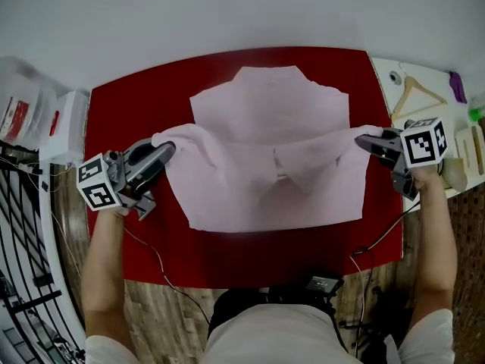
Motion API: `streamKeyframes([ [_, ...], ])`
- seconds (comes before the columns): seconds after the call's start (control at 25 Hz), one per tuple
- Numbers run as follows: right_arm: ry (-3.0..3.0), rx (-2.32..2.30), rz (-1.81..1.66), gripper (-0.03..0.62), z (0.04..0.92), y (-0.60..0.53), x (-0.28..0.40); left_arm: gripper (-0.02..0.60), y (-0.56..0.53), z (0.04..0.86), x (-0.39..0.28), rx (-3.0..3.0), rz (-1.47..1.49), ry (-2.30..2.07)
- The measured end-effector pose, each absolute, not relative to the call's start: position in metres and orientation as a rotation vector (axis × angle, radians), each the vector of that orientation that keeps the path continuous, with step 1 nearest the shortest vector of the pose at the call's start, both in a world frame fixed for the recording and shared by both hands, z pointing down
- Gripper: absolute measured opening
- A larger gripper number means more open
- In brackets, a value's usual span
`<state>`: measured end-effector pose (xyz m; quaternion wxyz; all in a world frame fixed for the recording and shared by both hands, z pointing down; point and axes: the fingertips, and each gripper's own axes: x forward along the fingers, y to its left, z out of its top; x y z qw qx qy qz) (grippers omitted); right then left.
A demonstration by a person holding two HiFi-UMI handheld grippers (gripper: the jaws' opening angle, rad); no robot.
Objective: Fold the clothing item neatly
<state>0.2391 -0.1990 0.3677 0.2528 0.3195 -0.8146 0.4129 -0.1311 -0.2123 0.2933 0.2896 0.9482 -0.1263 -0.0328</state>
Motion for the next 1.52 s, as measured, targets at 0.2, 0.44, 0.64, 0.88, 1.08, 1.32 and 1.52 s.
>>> streamKeyframes([
  [0.2, -2.243, 0.867, 1.226, 0.031, 0.385, -0.218, 0.241, 0.02, -0.235, 0.317, -0.139, 2.423, -0.159, -0.434],
  [0.44, -2.139, 0.9, 1.389, 0.031, 0.451, -0.261, 0.252, 0.02, -0.284, 0.387, -0.13, 2.29, -0.11, -0.515],
  [0.64, -2.139, 0.932, 1.491, 0.031, 0.47, -0.279, 0.258, 0.02, -0.303, 0.416, -0.131, 2.202, -0.098, -0.575],
  [0.88, -2.139, 1.005, 1.645, 0.031, 0.489, -0.3, 0.262, 0.02, -0.328, 0.445, -0.136, 2.066, -0.126, -0.659],
  [1.08, -2.137, 1.094, 1.801, 0.032, 0.499, -0.317, 0.266, 0.02, -0.342, 0.458, -0.138, 1.957, -0.166, -0.701],
  [1.32, -2.154, 1.184, 1.958, 0.032, 0.504, -0.329, 0.279, 0.02, -0.356, 0.465, -0.149, 1.866, -0.238, -0.758],
  [1.52, -2.152, 1.278, 2.087, 0.11, 0.511, -0.332, 0.296, 0.144, -0.36, 0.477, -0.164, 1.785, -0.272, -0.801],
])
